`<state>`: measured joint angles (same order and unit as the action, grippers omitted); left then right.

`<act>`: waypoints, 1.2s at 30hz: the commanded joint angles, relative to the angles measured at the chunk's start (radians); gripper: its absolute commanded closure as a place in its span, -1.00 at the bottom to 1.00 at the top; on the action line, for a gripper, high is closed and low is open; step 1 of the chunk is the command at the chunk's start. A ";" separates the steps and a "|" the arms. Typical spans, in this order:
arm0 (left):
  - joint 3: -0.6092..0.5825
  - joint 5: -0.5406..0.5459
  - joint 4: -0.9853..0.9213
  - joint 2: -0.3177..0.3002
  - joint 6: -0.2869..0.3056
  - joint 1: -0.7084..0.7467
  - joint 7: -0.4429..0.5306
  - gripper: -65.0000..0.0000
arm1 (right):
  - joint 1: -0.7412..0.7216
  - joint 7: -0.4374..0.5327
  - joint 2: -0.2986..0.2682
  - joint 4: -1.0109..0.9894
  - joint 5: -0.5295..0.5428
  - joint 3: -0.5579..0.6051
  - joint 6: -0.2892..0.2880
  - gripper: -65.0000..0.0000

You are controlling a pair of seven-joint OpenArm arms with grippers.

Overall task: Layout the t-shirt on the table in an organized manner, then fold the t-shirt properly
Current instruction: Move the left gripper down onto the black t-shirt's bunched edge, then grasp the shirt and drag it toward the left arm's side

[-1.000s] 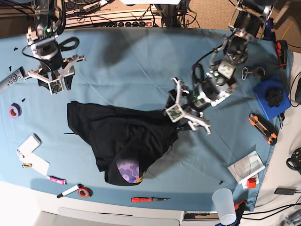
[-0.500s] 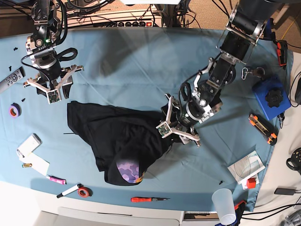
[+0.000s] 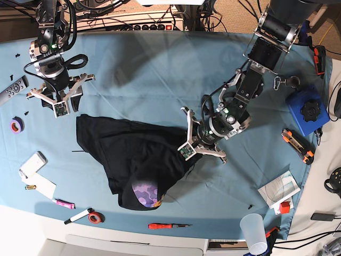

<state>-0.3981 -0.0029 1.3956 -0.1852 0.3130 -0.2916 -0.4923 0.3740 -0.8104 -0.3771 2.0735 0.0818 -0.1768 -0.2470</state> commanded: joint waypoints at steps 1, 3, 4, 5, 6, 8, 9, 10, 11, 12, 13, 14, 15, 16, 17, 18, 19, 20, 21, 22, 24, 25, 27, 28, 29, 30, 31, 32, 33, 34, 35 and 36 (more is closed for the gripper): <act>0.006 0.021 0.020 0.008 -0.026 -0.025 -0.019 1.00 | -0.006 0.026 -0.014 0.012 -0.014 -0.008 0.009 0.23; 0.006 0.088 0.047 0.011 -0.052 -0.025 -0.123 1.00 | -0.008 0.026 -0.014 0.012 -0.032 -0.008 0.012 0.23; 0.006 0.121 0.072 0.011 -0.060 -0.025 -0.180 1.00 | -0.010 0.026 -0.014 0.012 -0.036 -0.008 0.014 0.23; 0.006 0.144 0.107 0.010 -0.073 -0.024 -0.243 1.00 | -0.014 0.026 -0.014 0.012 -0.040 -0.008 0.019 0.23; 0.006 0.158 0.150 0.010 -0.093 -0.024 -0.313 1.00 | -0.021 0.026 -0.014 0.012 -0.042 -0.008 0.024 0.23; 0.006 0.176 0.256 0.010 -0.120 -0.023 -0.450 1.00 | -0.039 0.025 -0.013 0.012 -0.042 -0.008 0.035 0.23; 0.006 0.179 0.312 0.009 -0.122 -0.019 -0.509 1.00 | -0.048 0.024 -0.014 0.012 -0.042 -0.008 0.035 0.23; 0.006 0.181 0.365 0.004 -0.122 -0.009 -0.542 1.00 | -0.057 0.024 -0.013 0.012 -0.042 -0.008 0.035 0.23; 0.008 0.179 0.410 0.000 -0.122 0.012 -0.546 1.00 | -0.064 0.024 -0.014 0.012 -0.042 -0.008 0.035 0.23; 0.010 0.179 0.447 -0.008 -0.122 0.039 -0.545 1.00 | -0.071 0.023 -0.014 0.012 -0.042 -0.008 0.035 0.23; 0.010 0.180 0.477 -0.016 -0.121 0.071 -0.540 1.00 | -0.074 0.021 -0.014 0.012 -0.046 -0.008 0.035 0.23; 0.010 0.176 0.502 -0.021 -0.121 0.105 -0.540 1.00 | -0.075 0.021 -0.014 0.012 -0.052 -0.008 0.036 0.23; 0.010 0.170 0.527 -0.030 -0.122 0.140 -0.540 1.00 | -0.075 0.021 -0.014 0.012 -0.059 -0.008 0.036 0.23; 0.011 0.157 0.553 -0.036 -0.122 0.174 -0.541 1.00 | -0.075 0.021 -0.014 0.012 -0.062 -0.008 0.036 0.23; 0.013 0.132 0.584 -0.045 -0.122 0.208 -0.540 1.00 | -0.075 0.021 -0.014 0.012 -0.069 -0.008 0.036 0.23; 0.019 0.115 0.619 -0.053 -0.122 0.240 -0.540 1.00 | -0.075 0.021 -0.014 0.012 -0.069 -0.008 0.037 0.23; 0.030 0.096 0.657 -0.063 -0.123 0.272 -0.539 1.00 | -0.075 0.022 -0.014 0.012 -0.073 -0.008 0.036 0.23; 0.044 0.083 0.697 -0.072 -0.123 0.302 -0.539 1.00 | -0.075 0.022 -0.014 0.012 -0.075 -0.008 0.037 0.23; 0.064 0.065 0.736 -0.081 -0.123 0.328 -0.533 1.00 | -0.076 0.023 -0.014 0.012 -0.075 -0.008 0.037 0.23; 0.089 0.051 0.770 -0.090 -0.124 0.351 -0.518 1.00 | -0.076 0.023 -0.013 0.012 -0.075 -0.008 0.038 0.23; 0.153 0.033 0.821 -0.104 -0.142 0.385 -0.478 1.00 | -0.075 0.022 -0.014 0.012 -0.075 -0.008 0.038 0.23; 0.191 0.023 0.835 -0.110 -0.142 0.395 -0.457 1.00 | -0.075 0.021 -0.013 0.012 -0.075 -0.008 0.038 0.23; 0.276 0.021 0.841 -0.112 -0.140 0.396 -0.422 1.00 | -0.075 0.021 -0.014 0.012 -0.075 -0.008 0.038 0.23; 0.319 0.023 0.841 -0.111 -0.140 0.394 -0.404 1.00 | -0.075 0.021 -0.013 0.012 -0.075 -0.008 0.038 0.23; 0.360 0.025 0.840 -0.112 -0.140 0.391 -0.389 1.00 | -0.075 0.021 -0.013 0.012 -0.075 -0.008 0.038 0.23; 0.400 0.026 0.840 -0.112 -0.139 0.388 -0.370 1.00 | -0.075 0.021 -0.014 0.012 -0.075 -0.008 0.038 0.23; 0.438 0.026 0.840 -0.112 -0.137 0.385 -0.348 1.00 | -0.075 0.021 -0.014 0.012 -0.075 -0.008 0.038 0.23; 0.471 0.026 0.840 -0.112 -0.137 0.381 -0.332 1.00 | -0.075 0.021 -0.013 0.012 -0.075 -0.008 0.038 0.23; 0.499 0.029 0.837 -0.112 -0.138 0.375 -0.322 1.00 | -0.075 0.021 -0.013 0.012 -0.075 -0.008 0.038 0.23; 0.522 0.038 0.830 -0.114 -0.137 0.367 -0.316 1.00 | -0.075 0.021 -0.013 0.012 -0.074 -0.008 0.038 0.23; 0.540 0.056 0.817 -0.119 -0.137 0.358 -0.315 1.00 | -0.075 0.021 -0.013 0.012 -0.074 -0.008 0.038 0.23; 0.554 0.081 0.799 -0.127 -0.137 0.351 -0.315 1.00 | -0.075 0.021 -0.013 0.012 -0.074 -0.008 0.038 0.23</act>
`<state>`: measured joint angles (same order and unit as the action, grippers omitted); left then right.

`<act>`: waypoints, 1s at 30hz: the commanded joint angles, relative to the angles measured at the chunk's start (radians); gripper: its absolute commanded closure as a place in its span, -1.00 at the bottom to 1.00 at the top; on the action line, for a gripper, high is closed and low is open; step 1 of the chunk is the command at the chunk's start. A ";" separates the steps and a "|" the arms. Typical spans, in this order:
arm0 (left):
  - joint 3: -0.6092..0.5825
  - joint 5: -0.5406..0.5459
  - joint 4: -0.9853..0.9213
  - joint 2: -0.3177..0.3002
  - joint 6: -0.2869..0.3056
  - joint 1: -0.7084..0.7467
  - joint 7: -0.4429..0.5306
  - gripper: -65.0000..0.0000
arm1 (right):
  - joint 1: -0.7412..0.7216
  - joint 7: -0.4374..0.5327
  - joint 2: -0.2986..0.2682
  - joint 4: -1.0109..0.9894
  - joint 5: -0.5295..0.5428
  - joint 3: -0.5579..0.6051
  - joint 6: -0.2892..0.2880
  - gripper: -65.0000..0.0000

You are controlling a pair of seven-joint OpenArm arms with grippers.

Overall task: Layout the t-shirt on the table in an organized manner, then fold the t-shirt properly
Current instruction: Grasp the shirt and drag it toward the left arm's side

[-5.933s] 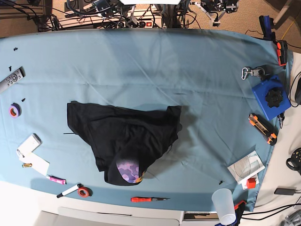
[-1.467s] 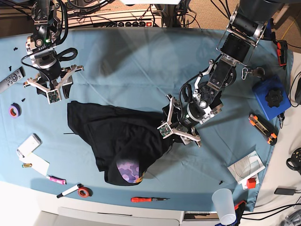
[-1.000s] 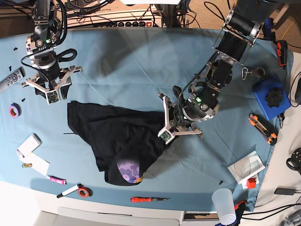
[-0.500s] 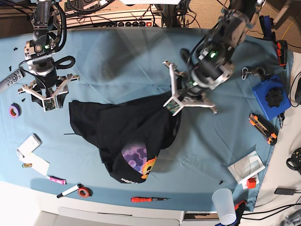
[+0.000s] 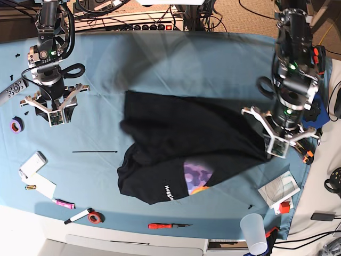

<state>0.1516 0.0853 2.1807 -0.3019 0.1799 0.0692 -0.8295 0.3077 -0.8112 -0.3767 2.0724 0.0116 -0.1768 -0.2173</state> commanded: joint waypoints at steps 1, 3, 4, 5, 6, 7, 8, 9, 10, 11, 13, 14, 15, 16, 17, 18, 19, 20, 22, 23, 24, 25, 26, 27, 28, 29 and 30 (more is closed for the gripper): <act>0.009 0.017 -0.005 -0.016 -0.004 -0.016 0.022 1.00 | -0.008 0.020 -0.014 0.013 -0.004 -0.008 0.008 0.23; 0.008 0.035 -0.032 -0.016 0.001 -0.020 0.023 1.00 | -0.008 0.014 -0.013 0.013 -0.005 -0.008 0.008 0.23; 0.008 0.050 -0.040 -0.016 0.004 -0.019 0.022 1.00 | -0.008 0.006 -0.013 0.013 -0.005 -0.008 0.008 0.23; 0.008 0.053 -0.045 -0.016 0.003 -0.019 0.022 1.00 | -0.008 -0.001 -0.011 0.013 -0.005 -0.008 0.008 0.23; 0.008 0.053 -0.046 -0.016 0.003 -0.019 0.022 1.00 | -0.008 -0.003 -0.004 0.013 -0.006 -0.008 0.008 0.23; 0.008 0.053 -0.046 -0.016 0.003 -0.019 0.022 1.00 | -0.008 -0.002 0.006 0.013 -0.005 -0.008 0.008 0.23; 0.008 0.053 -0.046 -0.016 0.003 -0.019 0.022 1.00 | -0.008 -0.002 0.017 0.013 -0.005 -0.008 0.008 0.23; 0.008 0.053 -0.046 -0.016 0.003 -0.019 0.022 1.00 | -0.008 0.001 0.031 0.013 -0.005 -0.008 0.008 0.23; 0.008 0.053 -0.046 -0.016 0.003 -0.019 0.022 1.00 | -0.009 0.003 0.042 0.013 -0.004 -0.008 0.009 0.23; 0.008 0.049 -0.046 -0.016 0.003 -0.019 0.022 1.00 | -0.009 0.007 0.055 0.013 0.000 -0.007 0.008 0.23; 0.008 0.024 -0.046 -0.016 0.003 -0.020 0.023 1.00 | -0.008 0.007 0.074 0.013 0.023 -0.007 0.008 0.23; 0.008 -0.005 -0.046 -0.016 0.003 -0.020 0.023 1.00 | -0.008 0.006 0.084 0.013 0.038 -0.007 0.007 0.23; 0.009 -0.040 -0.046 -0.017 -0.002 -0.020 0.026 1.00 | -0.008 0.006 0.091 0.013 0.050 -0.007 0.007 0.23; 0.009 -0.076 -0.048 -0.017 -0.010 -0.020 0.030 1.00 | -0.009 0.003 0.097 0.013 0.058 -0.006 0.005 0.23; 0.009 -0.101 -0.051 -0.017 -0.021 -0.020 0.040 1.00 | -0.009 0.003 0.102 0.013 0.068 -0.006 0.004 0.23; 0.009 -0.117 -0.058 -0.017 -0.033 -0.020 0.049 1.00 | -0.008 0.003 0.103 0.013 0.078 -0.006 0.004 0.23; 0.009 -0.120 -0.068 -0.017 -0.035 -0.023 0.053 1.00 | -0.008 0.002 0.102 0.013 0.082 -0.006 0.004 0.23; 0.009 -0.119 -0.079 -0.017 -0.034 -0.029 0.053 1.00 | -0.008 0.002 0.102 0.013 0.082 -0.006 0.004 0.23; 0.009 -0.119 -0.110 -0.017 -0.034 -0.047 0.057 1.00 | -0.008 -0.006 0.102 0.013 0.082 -0.006 0.004 0.23; 0.009 -0.119 -0.132 -0.017 -0.034 -0.059 0.067 1.00 | -0.008 -0.010 0.102 0.013 0.082 -0.006 0.004 0.23; 0.009 -0.119 -0.155 -0.017 -0.034 -0.072 0.080 1.00 | -0.008 -0.013 0.102 0.013 0.082 -0.006 0.004 0.23; 0.009 -0.118 -0.179 -0.017 -0.033 -0.088 0.092 1.00 | -0.008 -0.019 0.102 0.013 0.082 -0.006 0.004 0.23; 0.009 -0.113 -0.204 -0.017 -0.033 -0.104 0.094 1.00 | -0.008 -0.020 0.102 0.013 0.082 -0.006 0.004 0.23; 0.009 -0.108 -0.229 -0.017 -0.032 -0.121 0.093 1.00 | -0.008 -0.020 0.102 0.013 0.081 -0.006 0.004 0.23; 0.009 -0.108 -0.253 -0.017 -0.031 -0.136 0.094 1.00 | -0.008 -0.020 0.102 0.013 0.082 -0.006 0.004 0.23; 0.009 -0.108 -0.275 -0.017 -0.030 -0.149 0.094 1.00 | -0.008 -0.019 0.102 0.013 0.082 -0.006 0.004 0.23; 0.009 -0.109 -0.295 -0.017 -0.030 -0.161 0.094 1.00 | -0.008 -0.020 0.102 0.013 0.082 -0.006 0.004 0.23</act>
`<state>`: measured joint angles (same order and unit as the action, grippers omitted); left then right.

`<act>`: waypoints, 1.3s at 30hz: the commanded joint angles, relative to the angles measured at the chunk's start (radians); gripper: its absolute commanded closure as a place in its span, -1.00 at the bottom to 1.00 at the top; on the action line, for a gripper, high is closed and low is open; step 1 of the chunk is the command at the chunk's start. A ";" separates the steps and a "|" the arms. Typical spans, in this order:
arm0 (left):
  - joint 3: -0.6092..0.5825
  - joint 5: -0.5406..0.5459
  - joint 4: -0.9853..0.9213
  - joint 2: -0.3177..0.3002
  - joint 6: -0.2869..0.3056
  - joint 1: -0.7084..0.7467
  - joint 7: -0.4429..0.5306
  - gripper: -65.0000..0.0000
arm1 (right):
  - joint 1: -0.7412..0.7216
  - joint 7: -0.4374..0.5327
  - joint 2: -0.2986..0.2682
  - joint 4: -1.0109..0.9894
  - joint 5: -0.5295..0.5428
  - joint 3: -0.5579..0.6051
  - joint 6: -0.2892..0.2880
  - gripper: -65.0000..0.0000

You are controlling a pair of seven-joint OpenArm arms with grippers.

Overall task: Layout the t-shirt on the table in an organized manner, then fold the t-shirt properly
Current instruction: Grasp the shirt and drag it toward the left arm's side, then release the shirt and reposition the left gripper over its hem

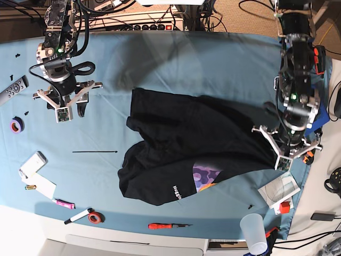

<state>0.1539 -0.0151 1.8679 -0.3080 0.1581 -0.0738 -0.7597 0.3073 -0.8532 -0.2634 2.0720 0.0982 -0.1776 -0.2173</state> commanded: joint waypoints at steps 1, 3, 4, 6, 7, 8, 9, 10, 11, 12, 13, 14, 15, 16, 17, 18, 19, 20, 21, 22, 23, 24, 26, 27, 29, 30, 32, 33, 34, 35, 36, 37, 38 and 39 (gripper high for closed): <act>0.006 -0.008 0.001 -0.011 -0.009 -0.028 0.024 1.00 | -0.008 0.022 -0.011 0.014 -0.005 -0.005 0.004 0.23; 0.006 -0.008 -0.015 -0.011 -0.008 -0.038 0.023 1.00 | -0.008 0.022 -0.011 0.014 -0.005 -0.005 0.004 0.23; 0.006 -0.008 -0.015 -0.011 -0.008 -0.038 0.023 0.98 | -0.008 0.022 -0.011 0.014 -0.005 -0.005 0.004 0.23; 0.006 -0.008 -0.015 -0.011 -0.009 -0.037 0.020 0.41 | -0.008 0.022 -0.011 0.014 -0.005 -0.005 0.004 0.23; 0.006 -0.008 -0.014 -0.011 -0.010 -0.037 0.015 0.13 | -0.008 0.022 -0.011 0.014 -0.005 -0.005 0.004 0.23; 0.006 -0.008 -0.013 -0.011 -0.019 -0.038 0.007 -0.09 | -0.008 0.022 -0.011 0.014 -0.005 -0.005 0.004 0.23; 0.006 -0.007 -0.011 -0.011 -0.042 -0.040 -0.009 -0.21 | -0.008 0.023 -0.011 0.014 -0.005 -0.005 0.004 0.23; 0.006 -0.008 -0.005 -0.011 -0.066 -0.043 -0.036 -0.23 | -0.008 0.023 -0.011 0.014 -0.005 -0.005 0.004 0.23; 0.006 -0.008 0.006 -0.011 -0.085 -0.045 -0.065 -0.23 | -0.008 0.023 -0.011 0.014 -0.005 -0.005 0.004 0.23; 0.006 -0.008 0.023 -0.011 -0.091 -0.045 -0.086 -0.23 | -0.008 0.023 -0.011 0.014 -0.005 -0.005 0.004 0.23; 0.006 -0.007 0.043 -0.011 -0.080 -0.044 -0.105 -0.23 | -0.008 0.023 -0.011 0.014 -0.005 -0.005 0.004 0.23; 0.006 0.000 0.066 -0.011 -0.053 -0.041 -0.124 -0.23 | -0.008 0.024 -0.011 0.014 -0.005 -0.005 0.004 0.23; 0.006 0.036 0.090 -0.011 -0.008 -0.037 -0.146 -0.23 | -0.008 0.023 -0.011 0.014 -0.005 -0.005 0.004 0.23; 0.006 0.099 0.112 -0.017 0.064 -0.028 -0.166 -0.22 | -0.008 0.023 -0.011 0.014 -0.005 -0.005 0.004 0.23; 0.003 0.190 0.127 -0.029 0.165 -0.013 -0.171 -0.19 | -0.008 0.023 -0.011 0.014 -0.005 -0.005 0.004 0.23; -0.005 0.283 0.134 -0.048 0.281 0.006 -0.172 -0.15 | -0.008 0.023 -0.011 0.014 -0.005 -0.005 0.004 0.23; -0.018 0.359 0.134 -0.068 0.389 0.026 -0.168 -0.09 | -0.008 0.023 -0.011 0.014 -0.005 -0.005 0.004 0.23; -0.037 0.402 0.133 -0.086 0.477 0.046 -0.160 -0.03 | -0.008 0.023 -0.011 0.014 -0.005 -0.005 0.004 0.23; -0.061 0.412 0.133 -0.104 0.533 0.064 -0.142 0.03 | -0.008 0.023 -0.011 0.014 -0.005 -0.005 0.004 0.23; -0.089 0.408 0.132 -0.121 0.540 0.078 -0.122 0.07 | -0.008 0.023 -0.011 0.014 -0.005 -0.005 0.004 0.23; -0.121 0.388 0.132 -0.137 0.540 0.089 -0.095 0.06 | -0.008 0.023 -0.011 0.014 -0.005 -0.005 0.004 0.23; -0.156 0.351 0.130 -0.151 0.540 0.095 -0.060 0.06 | -0.008 0.023 -0.011 0.014 -0.005 -0.005 0.004 0.23; -0.237 0.233 0.118 -0.173 0.540 0.095 0.009 0.06 | -0.008 0.023 -0.011 0.014 -0.005 -0.005 0.004 0.23; -0.278 0.163 0.109 -0.183 0.540 0.092 0.048 0.06 | -0.008 0.023 -0.011 0.014 -0.005 -0.005 0.004 0.23; -0.355 0.043 0.093 -0.203 0.476 0.084 0.110 0.06 | -0.008 0.023 -0.011 0.014 -0.005 -0.005 0.004 0.23; -0.391 0.006 0.090 -0.209 0.450 0.078 0.119 0.06 | -0.008 0.023 -0.011 0.014 -0.005 -0.005 0.004 0.23; -0.457 -0.032 0.089 -0.214 0.441 0.062 0.114 0.06 | -0.008 0.023 -0.011 0.014 -0.005 -0.005 0.004 0.23; -0.488 -0.042 0.089 -0.214 0.440 0.055 0.114 0.06 | -0.008 0.023 -0.011 0.014 -0.005 -0.005 0.004 0.23; -0.515 -0.051 0.089 -0.213 0.440 0.048 0.114 0.06 | -0.008 0.023 -0.011 0.014 -0.005 -0.005 0.004 0.23; -0.539 -0.058 0.088 -0.213 0.440 0.041 0.114 0.06 | -0.008 0.023 -0.011 0.014 -0.005 -0.005 0.004 0.23; -0.558 -0.065 0.087 -0.213 0.440 0.036 0.114 0.06 | -0.008 0.023 -0.011 0.014 -0.005 -0.005 0.004 0.23; -0.573 -0.064 0.086 -0.213 0.439 0.031 0.114 0.06 | -0.008 0.022 -0.011 0.014 -0.005 -0.005 0.004 0.23; -0.587 -0.064 0.084 -0.213 0.438 0.029 0.114 0.06 | -0.008 0.022 -0.011 0.014 -0.006 -0.005 0.004 0.23; -0.599 -0.064 0.080 -0.213 0.430 0.026 0.114 0.06 | -0.008 0.022 -0.011 0.014 -0.010 -0.005 0.004 0.23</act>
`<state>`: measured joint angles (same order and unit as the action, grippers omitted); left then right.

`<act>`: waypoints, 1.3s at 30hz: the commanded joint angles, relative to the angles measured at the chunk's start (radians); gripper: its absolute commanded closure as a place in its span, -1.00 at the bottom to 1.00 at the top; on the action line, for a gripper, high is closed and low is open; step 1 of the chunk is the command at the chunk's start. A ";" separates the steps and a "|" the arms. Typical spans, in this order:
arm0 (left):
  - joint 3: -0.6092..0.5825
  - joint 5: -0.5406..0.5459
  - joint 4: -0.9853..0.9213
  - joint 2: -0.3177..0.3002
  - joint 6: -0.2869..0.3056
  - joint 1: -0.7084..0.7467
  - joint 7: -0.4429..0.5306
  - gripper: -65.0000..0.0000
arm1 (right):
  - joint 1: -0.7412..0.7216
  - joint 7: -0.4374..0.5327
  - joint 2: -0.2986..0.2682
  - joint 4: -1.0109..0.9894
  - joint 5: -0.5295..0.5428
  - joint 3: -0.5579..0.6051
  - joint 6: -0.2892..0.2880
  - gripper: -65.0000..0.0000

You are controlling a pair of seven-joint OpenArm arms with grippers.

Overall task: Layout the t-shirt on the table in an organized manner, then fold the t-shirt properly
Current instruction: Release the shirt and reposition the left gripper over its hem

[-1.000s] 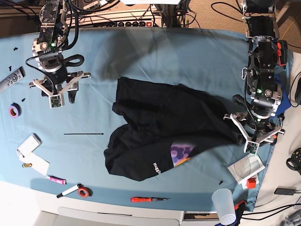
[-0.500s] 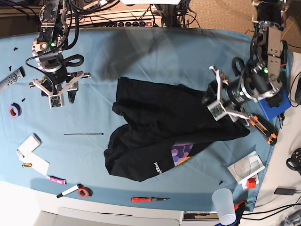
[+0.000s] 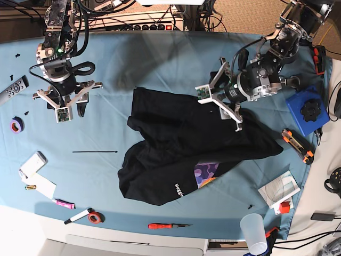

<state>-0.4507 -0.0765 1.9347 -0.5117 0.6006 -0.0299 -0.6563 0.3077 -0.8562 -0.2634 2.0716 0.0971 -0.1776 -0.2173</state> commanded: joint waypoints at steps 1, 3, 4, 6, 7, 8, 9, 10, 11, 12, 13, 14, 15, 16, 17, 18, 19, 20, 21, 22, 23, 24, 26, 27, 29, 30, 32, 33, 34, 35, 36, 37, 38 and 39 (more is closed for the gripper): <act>-0.004 -0.003 0.009 -0.009 -0.029 -0.018 0.011 0.06 | -0.008 0.025 -0.011 0.014 -0.009 -0.005 0.004 0.23; -0.014 -0.002 0.002 -0.008 -0.054 -0.018 0.013 0.06 | -0.008 0.025 -0.011 0.014 -0.008 -0.005 0.004 0.23; -0.014 -0.003 -0.005 -0.004 -0.065 -0.018 0.017 0.06 | -0.009 0.025 -0.011 0.014 -0.009 -0.005 0.004 0.23; -0.014 -0.002 -0.026 0.006 -0.077 -0.021 0.024 0.06 | -0.008 0.026 -0.011 0.014 -0.008 -0.005 0.005 0.23; -0.014 -0.002 -0.042 0.014 -0.077 -0.023 0.027 0.06 | -0.008 0.025 -0.011 0.014 -0.008 -0.005 0.004 0.23; -0.014 -0.002 -0.059 0.020 -0.076 -0.024 0.029 0.06 | -0.008 0.025 -0.011 0.014 -0.008 -0.005 0.004 0.23; -0.014 -0.002 -0.077 0.027 -0.065 -0.026 0.029 0.06 | -0.009 0.025 -0.011 0.014 -0.008 -0.005 0.004 0.23; -0.014 -0.002 -0.094 0.031 -0.061 -0.030 0.029 0.06 | -0.008 0.025 -0.011 0.014 -0.008 -0.005 0.004 0.23; -0.014 0.002 -0.109 0.035 -0.063 -0.036 0.029 0.06 | -0.008 0.026 -0.011 0.014 -0.008 -0.005 0.004 0.23; -0.014 0.002 -0.121 0.036 -0.070 -0.042 0.029 0.06 | -0.008 0.025 -0.011 0.014 -0.008 -0.005 0.004 0.23; -0.014 0.002 -0.128 0.038 -0.079 -0.047 0.028 0.06 | -0.008 0.025 -0.011 0.014 -0.008 -0.005 0.004 0.23; -0.014 0.002 -0.132 0.039 -0.094 -0.052 0.029 0.07 | -0.008 0.026 -0.011 0.014 -0.008 -0.005 0.004 0.23; -0.014 0.002 -0.135 0.039 -0.098 -0.056 0.029 0.07 | -0.009 0.026 -0.011 0.014 -0.008 -0.005 0.005 0.23; -0.014 0.002 -0.135 0.041 -0.100 -0.057 0.029 0.14 | -0.008 0.026 -0.011 0.014 -0.008 -0.005 0.004 0.23; -0.014 0.010 -0.135 0.043 -0.108 -0.059 0.029 0.26 | -0.008 0.026 -0.011 0.014 -0.008 -0.005 0.005 0.23; -0.014 0.018 -0.135 0.047 -0.108 -0.059 0.029 0.41 | -0.009 0.026 -0.011 0.014 -0.008 -0.005 0.004 0.23; -0.014 0.031 -0.135 0.049 -0.106 -0.059 0.028 0.56 | -0.009 0.026 -0.011 0.014 -0.008 -0.005 0.004 0.23; -0.014 0.048 -0.135 0.050 -0.106 -0.059 0.025 0.71 | -0.009 0.026 -0.011 0.014 -0.008 -0.005 0.004 0.23; -0.014 0.060 -0.135 0.052 -0.107 -0.059 0.021 0.84 | -0.008 0.026 -0.011 0.014 -0.008 -0.005 0.004 0.23; -0.014 0.066 -0.135 0.052 -0.106 -0.059 0.020 0.95 | -0.008 0.026 -0.011 0.014 -0.008 -0.005 0.004 0.23; -0.014 0.070 -0.135 0.051 -0.107 -0.059 0.016 1.00 | -0.008 0.026 -0.011 0.014 -0.008 -0.005 0.004 0.23; -0.014 0.069 -0.135 0.052 -0.107 -0.059 0.003 1.00 | -0.009 0.026 -0.011 0.014 -0.008 -0.005 0.004 0.23; -0.014 0.069 -0.135 0.051 -0.107 -0.059 -0.029 1.00 | -0.009 0.026 -0.011 0.014 -0.009 -0.005 0.004 0.23; -0.014 0.069 -0.135 0.051 -0.108 -0.059 -0.042 1.00 | -0.009 0.026 -0.011 0.014 -0.009 -0.005 0.004 0.23; -0.014 0.069 -0.135 0.051 -0.119 -0.059 -0.047 1.00 | -0.009 0.027 -0.011 0.014 -0.009 -0.005 0.004 0.23; -0.014 0.069 -0.135 0.051 -0.144 -0.060 -0.045 1.00 | -0.009 0.029 -0.011 0.014 -0.009 -0.005 0.004 0.23; -0.014 0.069 -0.135 0.052 -0.201 -0.074 -0.042 1.00 | -0.009 0.031 -0.011 0.014 -0.009 -0.005 0.005 0.23; -0.014 0.069 -0.135 0.051 -0.222 -0.088 -0.042 1.00 | -0.009 0.033 -0.011 0.014 -0.009 -0.005 0.005 0.23; -0.014 0.065 -0.135 0.051 -0.242 -0.108 -0.042 1.00 | -0.009 0.034 -0.011 0.014 -0.009 -0.005 0.004 0.23; -0.014 0.056 -0.135 0.051 -0.256 -0.132 -0.042 1.00 | -0.009 0.034 -0.011 0.014 -0.009 -0.005 0.004 0.23; -0.014 0.042 -0.135 0.052 -0.272 -0.161 -0.042 1.00 | -0.009 0.034 -0.011 0.014 -0.009 -0.005 0.005 0.23; -0.014 0.033 -0.135 0.051 -0.291 -0.194 -0.039 1.00 | -0.009 0.034 -0.011 0.014 -0.009 -0.005 0.004 0.23; -0.014 0.027 -0.135 0.051 -0.316 -0.230 -0.033 1.00 | -0.009 0.033 -0.011 0.014 -0.009 -0.005 0.004 0.23; -0.014 0.027 -0.136 0.051 -0.345 -0.268 -0.026 1.00 | -0.009 0.032 -0.011 0.014 -0.009 -0.005 0.004 0.23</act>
<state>-0.4709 -0.0410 1.7844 -0.4564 0.2642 -0.2768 -0.7040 0.3073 -0.8524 -0.2649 2.0716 0.0933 -0.1776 -0.2180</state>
